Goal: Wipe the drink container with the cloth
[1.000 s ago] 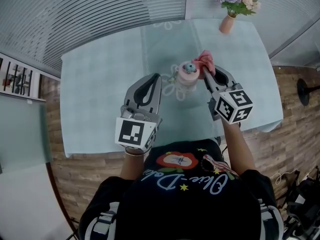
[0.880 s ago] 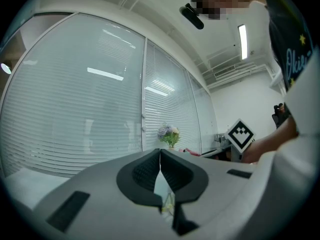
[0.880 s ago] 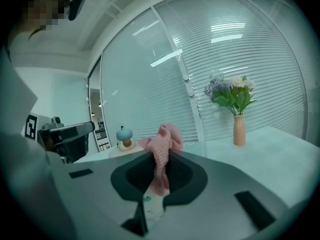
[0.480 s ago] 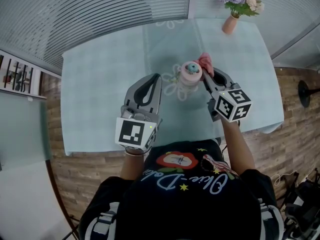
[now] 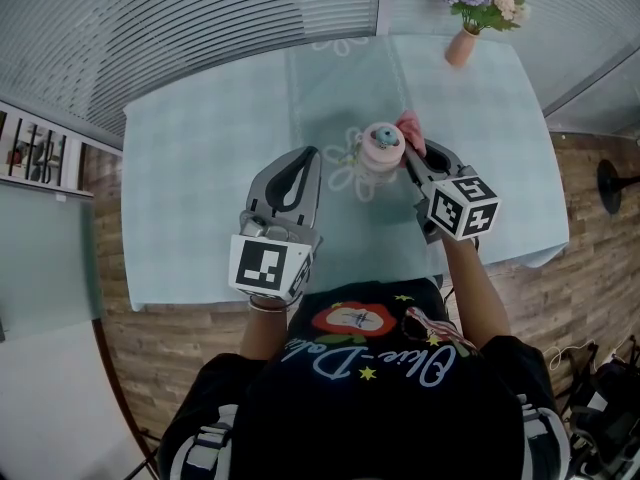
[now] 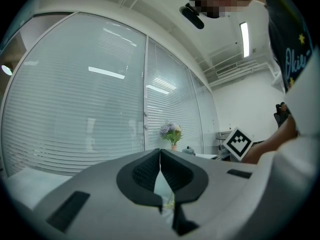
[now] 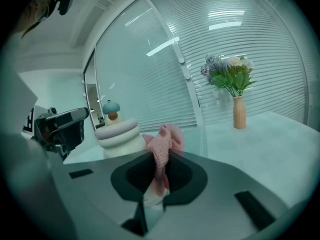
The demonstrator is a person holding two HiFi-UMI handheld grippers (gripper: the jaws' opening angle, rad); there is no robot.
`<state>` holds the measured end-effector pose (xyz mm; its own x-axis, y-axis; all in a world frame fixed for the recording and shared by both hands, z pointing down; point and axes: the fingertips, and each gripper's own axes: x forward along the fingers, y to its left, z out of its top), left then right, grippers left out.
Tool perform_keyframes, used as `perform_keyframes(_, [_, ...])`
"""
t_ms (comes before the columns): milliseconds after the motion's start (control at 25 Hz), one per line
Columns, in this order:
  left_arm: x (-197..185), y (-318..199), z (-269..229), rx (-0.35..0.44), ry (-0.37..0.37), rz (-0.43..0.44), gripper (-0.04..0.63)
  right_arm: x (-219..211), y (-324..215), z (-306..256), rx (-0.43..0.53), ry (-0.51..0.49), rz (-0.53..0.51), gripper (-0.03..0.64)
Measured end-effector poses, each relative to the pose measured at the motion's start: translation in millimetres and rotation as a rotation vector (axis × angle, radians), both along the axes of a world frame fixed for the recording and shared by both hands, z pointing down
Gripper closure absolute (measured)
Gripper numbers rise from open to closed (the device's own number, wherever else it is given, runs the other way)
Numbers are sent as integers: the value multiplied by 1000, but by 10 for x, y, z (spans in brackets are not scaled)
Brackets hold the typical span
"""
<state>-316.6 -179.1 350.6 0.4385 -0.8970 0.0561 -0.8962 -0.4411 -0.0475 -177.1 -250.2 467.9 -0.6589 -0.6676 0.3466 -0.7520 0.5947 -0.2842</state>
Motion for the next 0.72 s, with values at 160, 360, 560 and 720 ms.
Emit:
perform_keyframes(160, [-2, -4, 12, -3, -3, -5, 591, 0, 5, 121, -28, 11, -7, 581])
perform_keyframes(360, [-5, -5, 19, -5, -5, -10, 591, 8, 14, 260, -57, 34, -16, 581])
perform_keyframes(560, [-29, -2, 25, -7, -6, -20, 591, -5, 24, 399, -88, 55, -28, 581])
perform_keyframes(720, [-56, 6, 29, -7, -7, -26, 591, -12, 34, 491, -108, 71, -33, 581])
